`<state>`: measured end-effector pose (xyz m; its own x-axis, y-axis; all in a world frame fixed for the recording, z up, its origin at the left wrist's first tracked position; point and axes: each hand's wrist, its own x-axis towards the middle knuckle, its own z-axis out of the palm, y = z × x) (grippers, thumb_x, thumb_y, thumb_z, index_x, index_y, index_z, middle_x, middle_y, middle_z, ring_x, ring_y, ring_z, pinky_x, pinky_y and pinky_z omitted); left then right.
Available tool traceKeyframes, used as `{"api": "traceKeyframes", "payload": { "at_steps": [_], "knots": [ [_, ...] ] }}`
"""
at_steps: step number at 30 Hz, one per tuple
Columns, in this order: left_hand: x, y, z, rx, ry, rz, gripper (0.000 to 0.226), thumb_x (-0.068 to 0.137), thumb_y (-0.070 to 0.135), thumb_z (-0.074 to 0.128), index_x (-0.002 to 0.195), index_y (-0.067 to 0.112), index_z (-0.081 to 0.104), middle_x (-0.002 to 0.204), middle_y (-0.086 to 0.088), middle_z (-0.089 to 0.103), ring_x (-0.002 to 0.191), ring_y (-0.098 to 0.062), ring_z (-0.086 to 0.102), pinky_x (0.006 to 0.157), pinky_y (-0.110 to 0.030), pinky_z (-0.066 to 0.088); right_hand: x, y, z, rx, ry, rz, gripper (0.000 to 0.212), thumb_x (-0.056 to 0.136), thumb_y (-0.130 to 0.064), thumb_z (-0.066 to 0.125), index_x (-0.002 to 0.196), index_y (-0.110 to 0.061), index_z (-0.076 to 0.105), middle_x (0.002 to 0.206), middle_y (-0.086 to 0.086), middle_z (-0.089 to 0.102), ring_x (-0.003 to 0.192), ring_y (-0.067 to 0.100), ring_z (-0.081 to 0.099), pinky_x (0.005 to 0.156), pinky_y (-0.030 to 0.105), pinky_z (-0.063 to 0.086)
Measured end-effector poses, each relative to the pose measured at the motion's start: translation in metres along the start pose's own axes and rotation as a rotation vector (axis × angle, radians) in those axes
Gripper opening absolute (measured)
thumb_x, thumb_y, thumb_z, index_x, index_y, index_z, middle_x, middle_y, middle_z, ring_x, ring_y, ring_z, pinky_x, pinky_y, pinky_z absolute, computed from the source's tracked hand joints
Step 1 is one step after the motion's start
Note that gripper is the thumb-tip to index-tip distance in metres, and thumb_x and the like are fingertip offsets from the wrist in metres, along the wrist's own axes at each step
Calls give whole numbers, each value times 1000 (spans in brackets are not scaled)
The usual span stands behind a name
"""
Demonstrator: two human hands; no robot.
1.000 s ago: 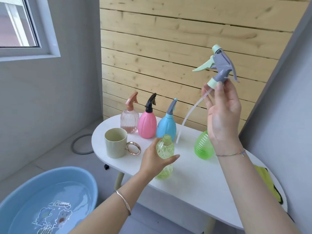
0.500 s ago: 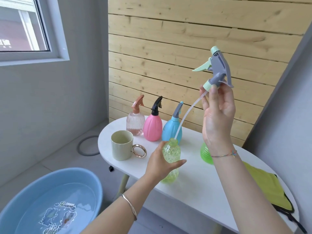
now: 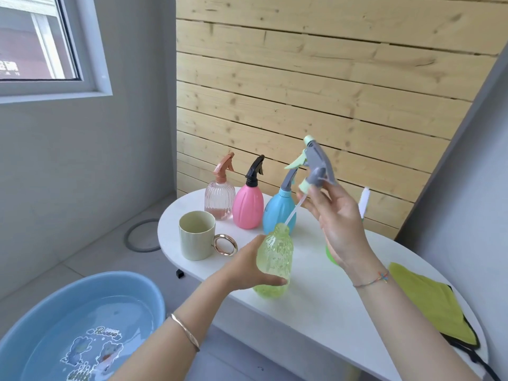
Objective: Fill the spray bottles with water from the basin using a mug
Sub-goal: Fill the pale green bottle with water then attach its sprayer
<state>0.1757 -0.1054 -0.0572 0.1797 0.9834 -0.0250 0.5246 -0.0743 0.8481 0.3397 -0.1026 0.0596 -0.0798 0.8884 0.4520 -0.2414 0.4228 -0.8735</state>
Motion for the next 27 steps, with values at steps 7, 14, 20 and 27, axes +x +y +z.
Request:
{"api": "traceKeyframes", "payload": {
  "at_steps": [7,14,20,27],
  "knots": [
    [12,1,12,39,58,16,97,56,57,88,141,35,44,133,14,57,123,-14,53,101,-39,46,0,1,-33,-231,-159,132,25,82,-13,67,107,-17,65,109,-8,70,105,3,63,85,13,46],
    [31,11,31,-6,14,18,95,60,50,90,141,32,43,135,11,55,126,-16,50,103,-39,45,4,10,-51,-341,-202,238,30,85,-3,66,115,-7,62,117,9,68,111,12,63,82,11,47],
    [34,6,37,-77,32,7,100,47,60,88,135,33,49,129,16,56,121,-12,53,103,-39,46,1,16,-60,-375,-222,287,31,84,-7,68,113,-15,63,117,2,69,112,8,63,85,12,47],
    [35,5,38,-82,41,6,89,53,52,91,130,31,51,126,15,57,120,-12,54,101,-40,47,3,20,-56,-470,-255,277,28,82,-10,72,109,-18,67,110,-4,72,108,6,64,94,17,47]
  ]
}}
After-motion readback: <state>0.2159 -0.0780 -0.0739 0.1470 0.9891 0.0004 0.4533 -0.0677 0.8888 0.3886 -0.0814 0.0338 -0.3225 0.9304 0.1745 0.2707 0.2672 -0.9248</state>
